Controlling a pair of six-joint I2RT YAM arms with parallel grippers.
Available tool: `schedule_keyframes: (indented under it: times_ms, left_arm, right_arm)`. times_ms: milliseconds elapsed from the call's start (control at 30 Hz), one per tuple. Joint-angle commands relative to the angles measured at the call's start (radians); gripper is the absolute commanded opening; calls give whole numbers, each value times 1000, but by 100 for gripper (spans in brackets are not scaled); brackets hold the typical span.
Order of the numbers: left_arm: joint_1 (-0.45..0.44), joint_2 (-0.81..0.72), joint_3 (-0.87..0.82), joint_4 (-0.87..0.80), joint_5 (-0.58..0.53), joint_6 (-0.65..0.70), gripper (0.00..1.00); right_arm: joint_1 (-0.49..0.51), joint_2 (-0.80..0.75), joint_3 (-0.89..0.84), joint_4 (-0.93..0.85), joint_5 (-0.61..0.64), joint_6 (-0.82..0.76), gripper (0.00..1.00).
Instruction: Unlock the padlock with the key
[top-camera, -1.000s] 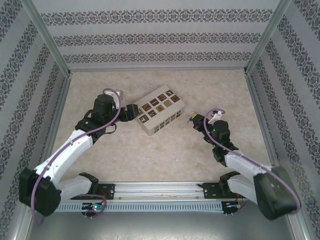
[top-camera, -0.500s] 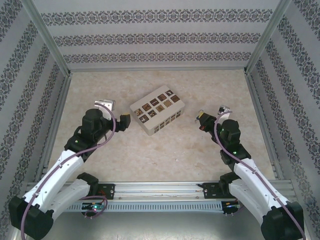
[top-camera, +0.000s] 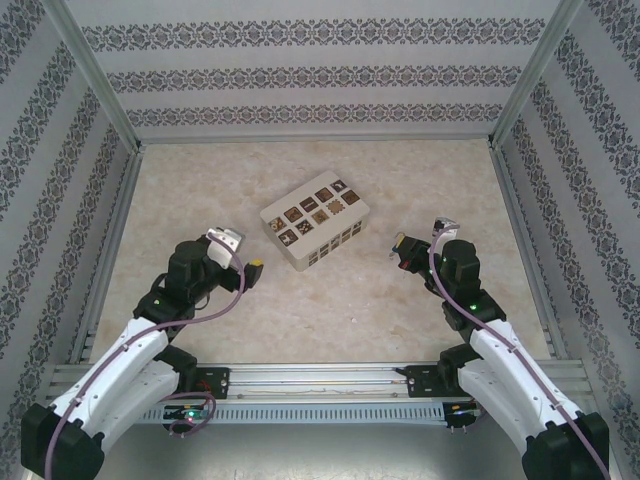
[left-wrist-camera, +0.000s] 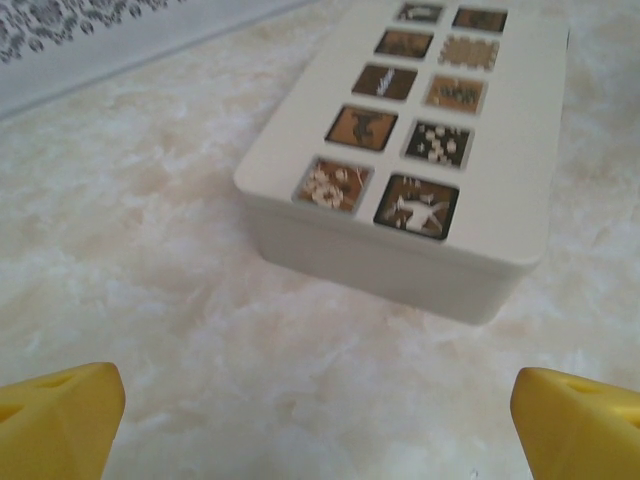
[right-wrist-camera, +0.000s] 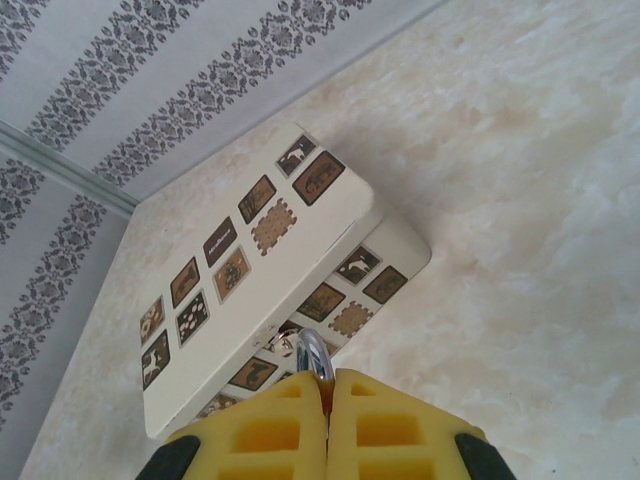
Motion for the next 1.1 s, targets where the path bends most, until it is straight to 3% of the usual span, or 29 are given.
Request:
schedule_keyframes:
  times_ms: [0, 300, 567, 1067]
  left_arm:
    - [14, 0, -12, 68, 50, 48, 99]
    - [14, 79, -19, 114, 127, 17, 99]
    - [11, 84, -35, 125, 181, 22, 99]
    - [5, 84, -43, 107, 180, 48, 99]
  right_arm:
    - [-2, 8, 56, -22, -33, -22, 0]
    - [19, -12, 65, -87, -52, -32, 0]
    - [23, -33, 82, -206, -144, -66, 0]
    - [27, 206, 204, -391, -304, -7, 0]
